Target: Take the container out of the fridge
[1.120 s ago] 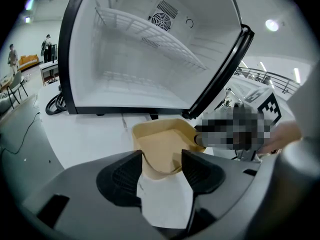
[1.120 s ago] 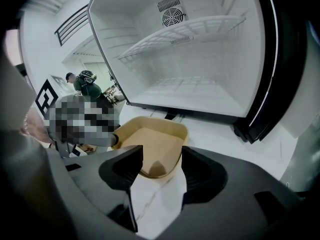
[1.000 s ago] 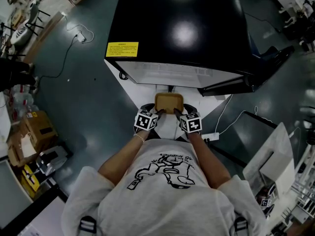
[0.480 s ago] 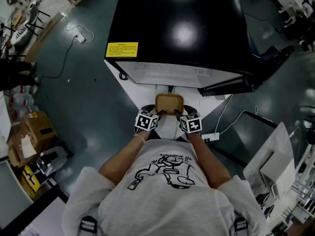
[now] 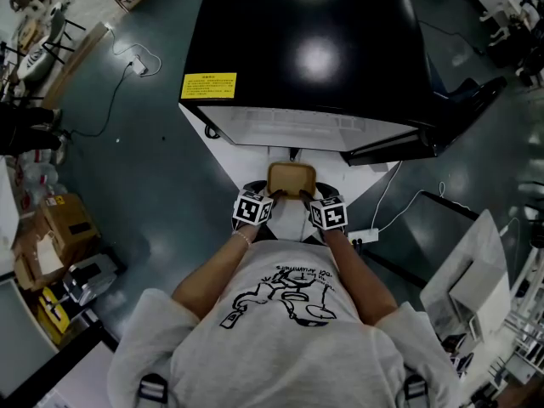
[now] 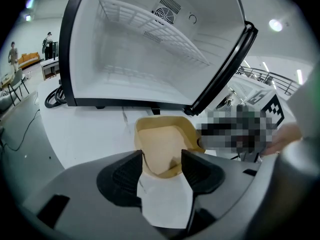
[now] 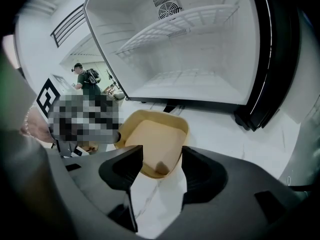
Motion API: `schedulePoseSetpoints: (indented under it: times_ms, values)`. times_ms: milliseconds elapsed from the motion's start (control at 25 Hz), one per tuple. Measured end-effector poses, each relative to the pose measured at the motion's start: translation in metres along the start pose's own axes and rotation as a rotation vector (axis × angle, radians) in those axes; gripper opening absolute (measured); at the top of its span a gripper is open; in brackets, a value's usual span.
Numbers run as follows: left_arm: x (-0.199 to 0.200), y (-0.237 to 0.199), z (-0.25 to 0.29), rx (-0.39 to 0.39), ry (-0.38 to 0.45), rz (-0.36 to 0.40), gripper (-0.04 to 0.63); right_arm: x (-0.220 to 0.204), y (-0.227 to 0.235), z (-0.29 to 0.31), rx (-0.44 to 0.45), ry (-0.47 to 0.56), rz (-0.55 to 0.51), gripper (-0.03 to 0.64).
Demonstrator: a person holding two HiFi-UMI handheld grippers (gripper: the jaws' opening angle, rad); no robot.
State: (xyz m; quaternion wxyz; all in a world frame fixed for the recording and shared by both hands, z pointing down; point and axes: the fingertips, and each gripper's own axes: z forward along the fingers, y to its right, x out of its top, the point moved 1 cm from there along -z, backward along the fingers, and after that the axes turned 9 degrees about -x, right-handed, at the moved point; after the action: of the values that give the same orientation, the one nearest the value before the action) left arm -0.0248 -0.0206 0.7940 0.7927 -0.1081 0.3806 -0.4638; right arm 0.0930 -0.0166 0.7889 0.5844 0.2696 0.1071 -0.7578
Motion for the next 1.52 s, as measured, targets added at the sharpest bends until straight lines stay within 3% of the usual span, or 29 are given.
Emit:
schedulePoseSetpoints:
  times_ms: [920, 1360, 1520]
  values:
    - [0.024, -0.001, -0.022, 0.052, 0.075, 0.011, 0.256, 0.019, 0.016, -0.016, -0.092, 0.092, 0.009, 0.235]
    - [0.059, 0.018, -0.046, 0.030, 0.167, 0.048, 0.247, 0.053, 0.004, -0.043, -0.060, 0.179, -0.020, 0.233]
    - [0.074, 0.026, -0.058, 0.030, 0.211, 0.063, 0.206, 0.068, -0.002, -0.057, -0.044, 0.219, -0.032, 0.219]
